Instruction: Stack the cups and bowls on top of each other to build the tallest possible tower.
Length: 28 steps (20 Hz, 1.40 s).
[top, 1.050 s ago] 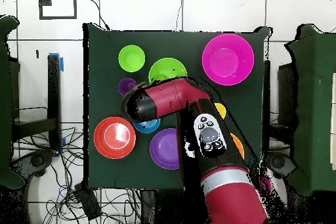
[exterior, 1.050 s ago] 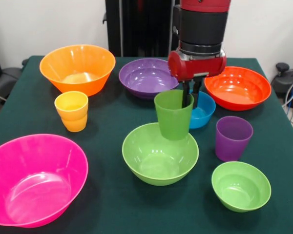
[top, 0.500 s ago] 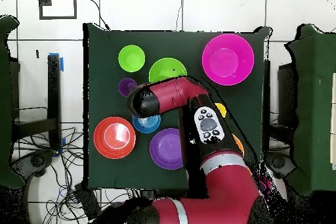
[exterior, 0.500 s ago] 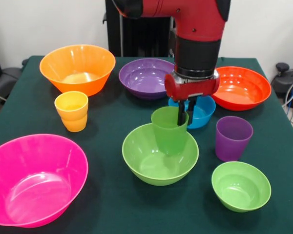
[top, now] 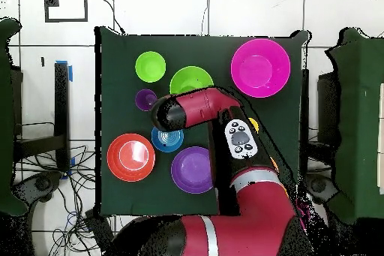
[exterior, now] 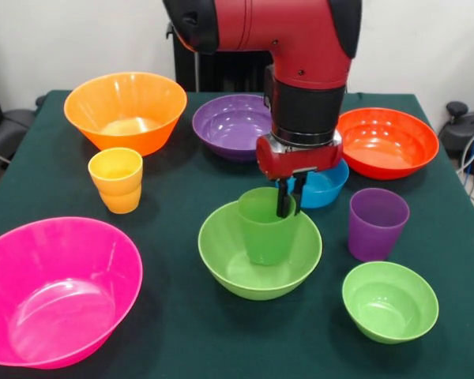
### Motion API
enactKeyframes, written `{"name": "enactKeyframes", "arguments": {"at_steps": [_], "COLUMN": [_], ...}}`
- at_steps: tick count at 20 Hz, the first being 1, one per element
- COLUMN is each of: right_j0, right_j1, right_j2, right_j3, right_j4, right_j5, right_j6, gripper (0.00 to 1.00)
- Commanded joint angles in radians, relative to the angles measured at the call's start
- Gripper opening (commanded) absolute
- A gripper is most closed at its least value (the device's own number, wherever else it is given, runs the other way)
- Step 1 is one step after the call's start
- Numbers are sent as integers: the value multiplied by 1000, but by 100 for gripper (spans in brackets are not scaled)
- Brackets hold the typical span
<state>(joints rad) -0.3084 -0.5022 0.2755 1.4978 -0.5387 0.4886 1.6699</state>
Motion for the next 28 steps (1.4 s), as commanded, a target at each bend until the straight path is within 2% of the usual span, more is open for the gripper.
{"name": "enactKeyframes", "arguments": {"at_steps": [1,9,15,28], "right_j0": [8,-7,-3,-1], "right_j1": [58,57,37,49], "right_j2": [-29,-14,22,22], "right_j3": [-61,-53,-43,-63], "right_j4": [-49,-36,10,2], "right_j5": [-30,-32,-3,-3], "right_j6": [48,22,29,21], "gripper": [0,0,0,0]}}
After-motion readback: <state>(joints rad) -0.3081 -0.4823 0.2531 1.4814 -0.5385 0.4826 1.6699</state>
